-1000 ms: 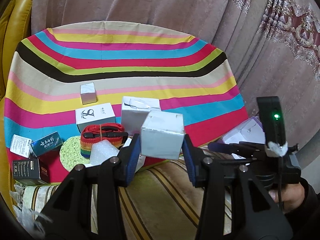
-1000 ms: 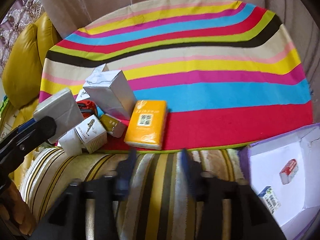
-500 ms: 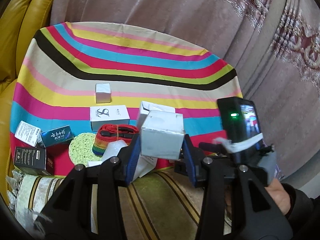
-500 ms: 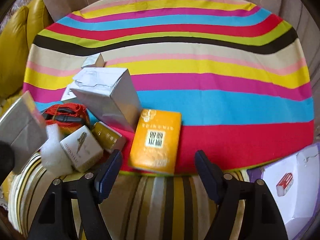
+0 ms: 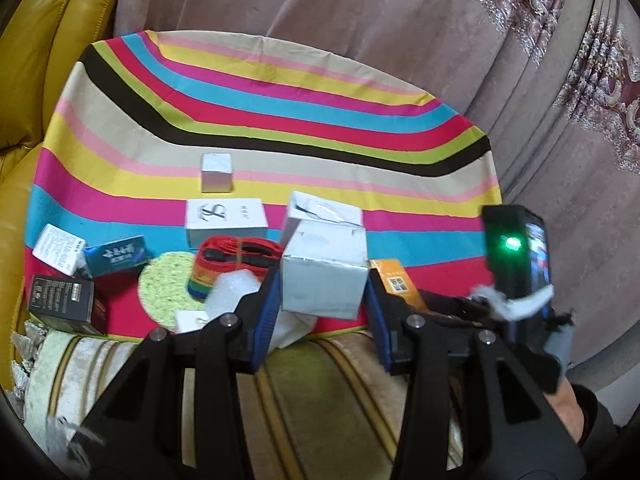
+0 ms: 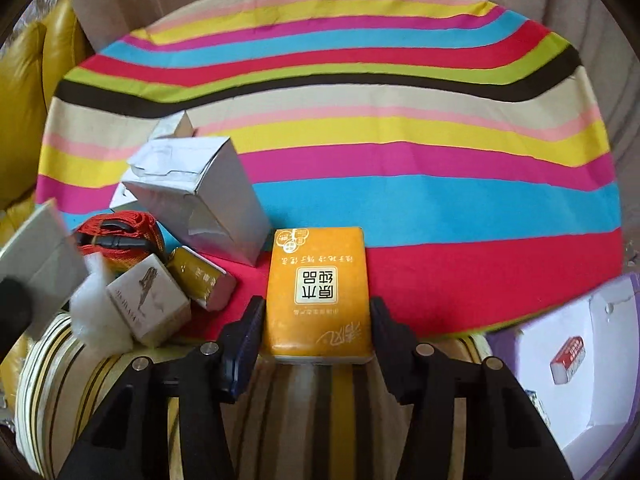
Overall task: Organize objects
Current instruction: 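Lift white carton with left tool while right tool lifts orange tissue pack, then lower both held items into storage box and open both tools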
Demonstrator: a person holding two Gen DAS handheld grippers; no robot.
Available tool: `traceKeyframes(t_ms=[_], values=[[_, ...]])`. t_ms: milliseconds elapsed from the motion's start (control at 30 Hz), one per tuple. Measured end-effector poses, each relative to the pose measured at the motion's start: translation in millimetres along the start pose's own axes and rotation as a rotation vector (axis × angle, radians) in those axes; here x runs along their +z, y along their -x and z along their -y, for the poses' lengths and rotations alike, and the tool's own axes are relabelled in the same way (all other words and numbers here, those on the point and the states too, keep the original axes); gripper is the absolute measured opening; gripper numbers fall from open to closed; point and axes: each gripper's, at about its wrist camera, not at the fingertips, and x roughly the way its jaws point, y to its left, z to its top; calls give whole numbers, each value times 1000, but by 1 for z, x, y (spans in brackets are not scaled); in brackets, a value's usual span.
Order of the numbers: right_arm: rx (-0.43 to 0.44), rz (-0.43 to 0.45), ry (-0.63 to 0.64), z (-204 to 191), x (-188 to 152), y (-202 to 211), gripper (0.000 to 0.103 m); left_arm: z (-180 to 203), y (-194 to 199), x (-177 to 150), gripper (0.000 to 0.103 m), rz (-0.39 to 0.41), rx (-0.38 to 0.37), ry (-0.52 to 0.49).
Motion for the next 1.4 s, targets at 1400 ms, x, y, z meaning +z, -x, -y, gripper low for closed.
traceKeyframes(t_ms=[1400], values=[[-209, 151, -534, 171, -128, 103, 63, 179, -77, -29, 69, -233, -438, -222]])
